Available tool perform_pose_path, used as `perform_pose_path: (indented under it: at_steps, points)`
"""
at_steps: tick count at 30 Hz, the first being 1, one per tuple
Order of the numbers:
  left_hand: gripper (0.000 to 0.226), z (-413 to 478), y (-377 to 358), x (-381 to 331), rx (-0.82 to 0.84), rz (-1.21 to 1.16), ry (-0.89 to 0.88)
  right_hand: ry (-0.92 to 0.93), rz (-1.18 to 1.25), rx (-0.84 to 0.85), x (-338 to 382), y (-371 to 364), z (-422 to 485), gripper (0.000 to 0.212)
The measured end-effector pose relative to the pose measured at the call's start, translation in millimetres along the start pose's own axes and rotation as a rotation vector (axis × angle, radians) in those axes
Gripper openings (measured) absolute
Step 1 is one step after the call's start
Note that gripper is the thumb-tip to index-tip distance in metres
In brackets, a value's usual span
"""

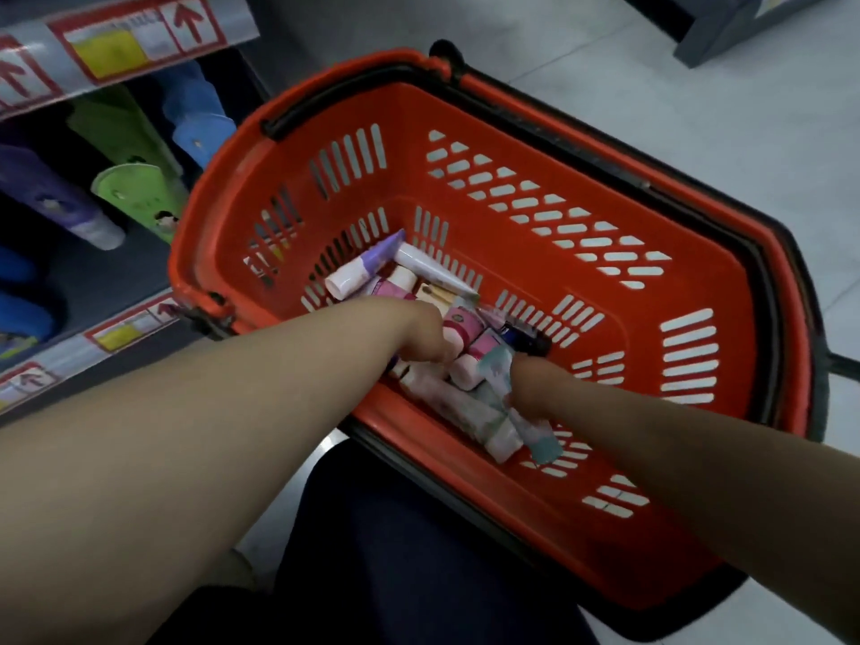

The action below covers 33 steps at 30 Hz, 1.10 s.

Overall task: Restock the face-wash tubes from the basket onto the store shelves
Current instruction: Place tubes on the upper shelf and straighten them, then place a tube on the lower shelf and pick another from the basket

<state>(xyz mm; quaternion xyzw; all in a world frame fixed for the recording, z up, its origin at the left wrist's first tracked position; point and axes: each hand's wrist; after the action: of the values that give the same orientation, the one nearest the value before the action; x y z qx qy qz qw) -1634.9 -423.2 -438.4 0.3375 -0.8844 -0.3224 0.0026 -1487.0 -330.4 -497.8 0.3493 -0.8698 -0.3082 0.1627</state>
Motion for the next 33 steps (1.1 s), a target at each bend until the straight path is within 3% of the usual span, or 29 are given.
perform_pose_path:
  at_steps: [3,5,7,9,11,16,20,22,24,26,29,33]
  points:
    - [0.032,7.8,-1.7,-0.4,0.04,-0.012,-0.001,0.009,-0.139,-0.222,15.7,-19.3,16.1,0.057]
    - [0.025,9.0,0.2,-5.2,0.045,-0.014,-0.028,0.243,-0.249,-0.498,28.7,-25.3,22.7,0.066]
    - [0.029,8.1,2.8,-6.8,0.03,0.004,-0.027,0.528,-0.356,-0.654,38.8,-29.8,28.4,0.06]
    - [0.034,11.5,1.2,-3.6,0.023,0.002,0.008,0.653,-0.406,-0.472,45.9,-39.7,36.3,0.057]
    - [0.032,10.6,1.4,-2.3,0.002,0.003,0.034,0.576,-0.482,-0.24,49.1,-50.7,42.6,0.063]
    - [0.031,7.8,6.3,-4.5,-0.07,-0.056,0.066,0.584,-0.377,-0.214,45.2,-46.5,51.1,0.033]
    - [0.033,6.5,8.0,-3.5,-0.17,-0.183,0.126,0.569,-0.174,-0.203,40.4,-32.4,47.5,0.054]
    - [0.032,7.1,9.9,-0.8,-0.255,-0.216,0.147,0.529,0.032,-0.22,43.1,-19.8,46.5,0.049]
    - [0.033,7.4,11.4,2.8,-0.324,-0.309,0.224,0.441,0.483,-0.314,43.8,-2.1,45.5,0.038]
    - [0.046,2.6,14.4,5.2,-0.355,-0.339,0.342,0.207,0.937,-0.358,43.5,16.6,39.6,0.03]
    - [0.068,-6.4,20.9,10.2,-0.353,-0.533,0.498,0.013,1.563,-0.155,44.1,37.5,26.0,0.022]
    - [0.043,-11.8,23.6,10.6,-0.191,-1.007,0.329,0.061,1.873,0.093,48.6,52.4,6.3,0.022]
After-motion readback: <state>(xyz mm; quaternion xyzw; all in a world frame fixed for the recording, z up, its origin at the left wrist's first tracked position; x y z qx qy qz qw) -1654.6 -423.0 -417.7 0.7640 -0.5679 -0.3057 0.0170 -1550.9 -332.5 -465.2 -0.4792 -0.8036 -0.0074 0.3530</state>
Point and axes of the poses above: each hand's wrist, its own z-axis towards the middle knuckle, its own y-axis out of the back of the hand, x = y × z
